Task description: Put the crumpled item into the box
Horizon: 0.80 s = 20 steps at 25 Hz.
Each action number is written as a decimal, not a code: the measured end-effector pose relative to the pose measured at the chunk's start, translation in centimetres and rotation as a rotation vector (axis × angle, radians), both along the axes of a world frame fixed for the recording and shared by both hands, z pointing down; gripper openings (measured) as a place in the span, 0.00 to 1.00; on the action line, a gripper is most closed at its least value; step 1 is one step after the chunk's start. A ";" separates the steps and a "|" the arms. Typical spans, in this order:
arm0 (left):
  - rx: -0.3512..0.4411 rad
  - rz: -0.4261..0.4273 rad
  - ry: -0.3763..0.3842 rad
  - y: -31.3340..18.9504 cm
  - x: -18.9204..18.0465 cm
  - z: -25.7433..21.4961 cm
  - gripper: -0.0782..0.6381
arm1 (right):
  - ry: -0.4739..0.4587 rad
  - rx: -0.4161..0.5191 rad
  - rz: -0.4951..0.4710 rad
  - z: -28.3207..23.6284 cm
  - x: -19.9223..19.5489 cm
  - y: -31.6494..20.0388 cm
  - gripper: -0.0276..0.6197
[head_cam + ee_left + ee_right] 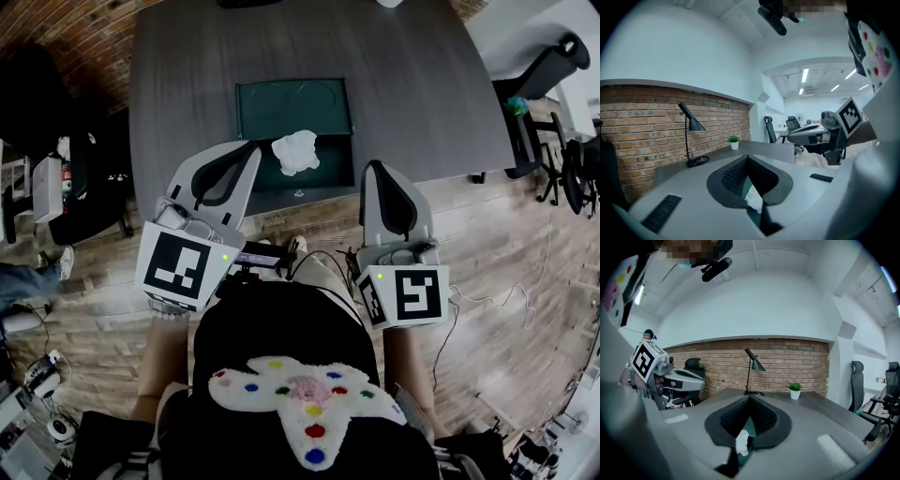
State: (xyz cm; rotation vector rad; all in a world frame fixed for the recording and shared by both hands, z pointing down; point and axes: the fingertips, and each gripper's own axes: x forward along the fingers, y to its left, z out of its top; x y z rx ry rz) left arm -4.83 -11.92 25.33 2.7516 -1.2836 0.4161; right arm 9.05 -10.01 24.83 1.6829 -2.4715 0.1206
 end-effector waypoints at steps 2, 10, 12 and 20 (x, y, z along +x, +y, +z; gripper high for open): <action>0.000 -0.001 0.000 0.0 -0.1 0.1 0.12 | 0.003 0.001 -0.002 0.0 -0.1 0.0 0.06; -0.001 0.000 0.002 0.0 -0.2 0.0 0.12 | 0.022 0.007 -0.005 -0.1 -0.4 0.1 0.06; -0.002 0.000 0.002 0.0 -0.1 0.0 0.12 | 0.021 0.008 -0.006 -0.2 -0.4 0.1 0.06; -0.001 0.004 0.001 -0.1 -0.2 0.4 0.12 | 0.022 -0.001 -0.016 0.4 -0.8 0.1 0.06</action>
